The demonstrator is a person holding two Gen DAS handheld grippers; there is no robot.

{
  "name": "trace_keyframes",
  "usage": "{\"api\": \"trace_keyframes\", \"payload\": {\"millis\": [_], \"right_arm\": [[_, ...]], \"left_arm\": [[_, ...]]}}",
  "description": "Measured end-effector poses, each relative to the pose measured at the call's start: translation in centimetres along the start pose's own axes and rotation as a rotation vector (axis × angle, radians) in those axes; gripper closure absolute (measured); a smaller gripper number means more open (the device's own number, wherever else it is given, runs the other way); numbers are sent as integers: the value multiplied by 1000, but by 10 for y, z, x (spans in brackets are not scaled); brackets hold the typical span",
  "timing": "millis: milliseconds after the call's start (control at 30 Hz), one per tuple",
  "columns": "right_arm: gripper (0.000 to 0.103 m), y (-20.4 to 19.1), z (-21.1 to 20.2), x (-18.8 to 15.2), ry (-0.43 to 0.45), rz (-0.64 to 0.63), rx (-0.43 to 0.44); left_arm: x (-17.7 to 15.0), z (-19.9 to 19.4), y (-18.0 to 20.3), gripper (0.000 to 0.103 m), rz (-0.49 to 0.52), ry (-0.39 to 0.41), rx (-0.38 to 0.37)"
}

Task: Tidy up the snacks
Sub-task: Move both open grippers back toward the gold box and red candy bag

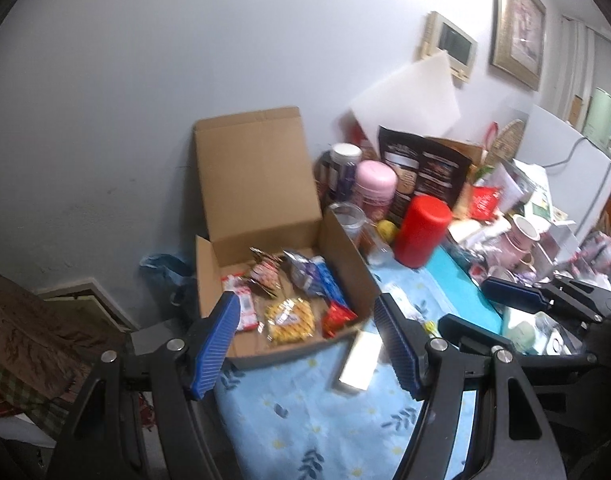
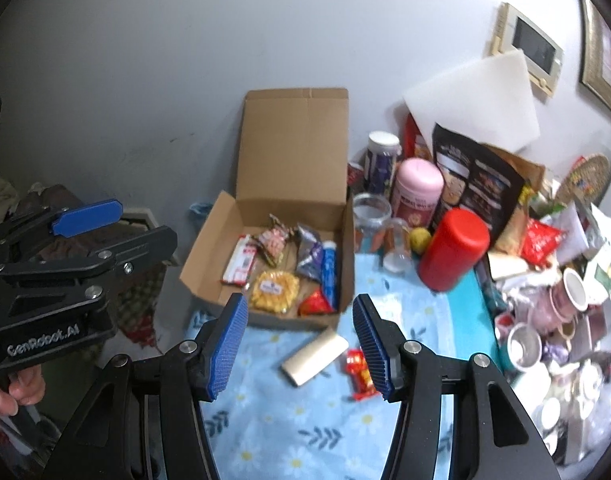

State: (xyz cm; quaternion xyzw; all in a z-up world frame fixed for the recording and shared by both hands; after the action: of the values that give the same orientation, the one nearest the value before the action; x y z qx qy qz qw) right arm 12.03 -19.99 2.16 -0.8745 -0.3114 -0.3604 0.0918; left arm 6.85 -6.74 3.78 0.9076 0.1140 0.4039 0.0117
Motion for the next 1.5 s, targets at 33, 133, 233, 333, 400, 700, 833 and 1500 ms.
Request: {"api": "trace_keyframes", "payload": {"millis": [33, 133, 233, 333, 400, 700, 833, 1500], "right_arm": [[48, 1, 0, -4, -6, 8, 2], [48, 4, 3, -19, -38, 30, 4], [48, 10, 7, -36, -69, 58, -5], [48, 14, 16, -54, -104, 86, 7], [48, 16, 25, -66, -134, 102, 17], [48, 32, 57, -103, -217, 151, 20], [48, 45, 75, -117, -250, 195, 19], [30, 98, 163, -140, -352, 174, -26]], "left_arm": [[-4, 1, 2, 34, 1, -7, 0], [-19, 4, 7, 34, 4, -30, 3], [-34, 14, 11, 34, -4, -70, -8], [-47, 25, 14, 34, -4, -103, -18], [-56, 33, 16, 34, -8, -130, -37], [-80, 69, 22, 34, -14, -201, -59], [-91, 89, 23, 34, -24, -229, -69], [-122, 210, 42, 34, -5, -384, -76]]}}
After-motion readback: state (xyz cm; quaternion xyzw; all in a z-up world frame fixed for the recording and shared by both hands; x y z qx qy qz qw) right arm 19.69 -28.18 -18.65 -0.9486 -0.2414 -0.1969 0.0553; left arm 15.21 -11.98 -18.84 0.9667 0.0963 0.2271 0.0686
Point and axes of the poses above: each gripper's, at about its wrist camera, not at the fingertips, and z roughly the way its jaws point, y to its right, x to its top, the point moved 1 cm from there along z, roughly the way its jaws point, and after that the axes turned 6 degrees about -z, right-handed, at the moved point
